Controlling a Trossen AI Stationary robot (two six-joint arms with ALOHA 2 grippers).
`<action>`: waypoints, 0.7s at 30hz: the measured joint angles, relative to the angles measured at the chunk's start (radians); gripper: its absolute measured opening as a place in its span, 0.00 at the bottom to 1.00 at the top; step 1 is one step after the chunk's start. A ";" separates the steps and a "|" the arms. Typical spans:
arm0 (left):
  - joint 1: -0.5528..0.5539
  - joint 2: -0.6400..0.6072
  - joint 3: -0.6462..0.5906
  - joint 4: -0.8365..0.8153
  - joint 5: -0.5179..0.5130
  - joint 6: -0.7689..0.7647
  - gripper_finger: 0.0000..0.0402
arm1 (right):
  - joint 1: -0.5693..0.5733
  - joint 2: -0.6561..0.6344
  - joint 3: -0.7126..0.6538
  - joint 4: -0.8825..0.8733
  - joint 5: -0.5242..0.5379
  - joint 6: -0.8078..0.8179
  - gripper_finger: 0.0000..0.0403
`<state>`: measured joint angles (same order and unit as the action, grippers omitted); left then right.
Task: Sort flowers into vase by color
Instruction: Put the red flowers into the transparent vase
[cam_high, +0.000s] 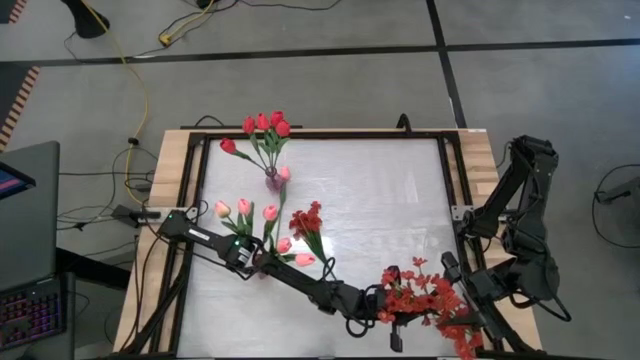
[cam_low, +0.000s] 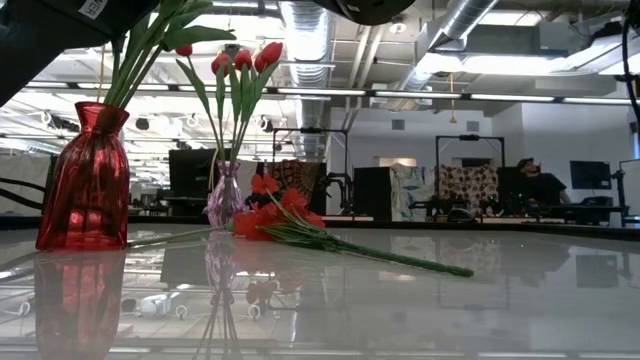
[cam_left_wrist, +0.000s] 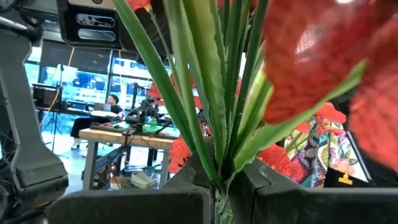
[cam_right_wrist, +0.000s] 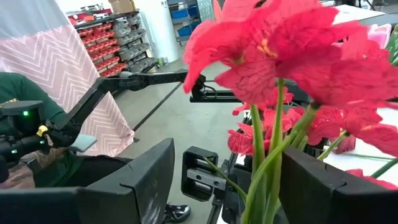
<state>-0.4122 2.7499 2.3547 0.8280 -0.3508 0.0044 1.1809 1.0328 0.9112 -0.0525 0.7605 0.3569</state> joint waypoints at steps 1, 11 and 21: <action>0.000 0.000 0.000 0.000 -0.002 -0.001 0.02 | 0.000 0.000 0.000 0.000 0.000 0.000 0.69; 0.000 0.000 0.001 0.000 -0.003 -0.012 0.02 | 0.000 0.000 0.000 0.000 0.000 -0.008 0.69; 0.011 0.000 0.002 -0.007 0.003 -0.009 0.02 | 0.000 0.000 0.000 0.000 0.000 -0.016 0.69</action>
<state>-0.4011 2.7499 2.3562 0.8207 -0.3476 -0.0044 1.1809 1.0328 0.9112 -0.0521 0.7605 0.3412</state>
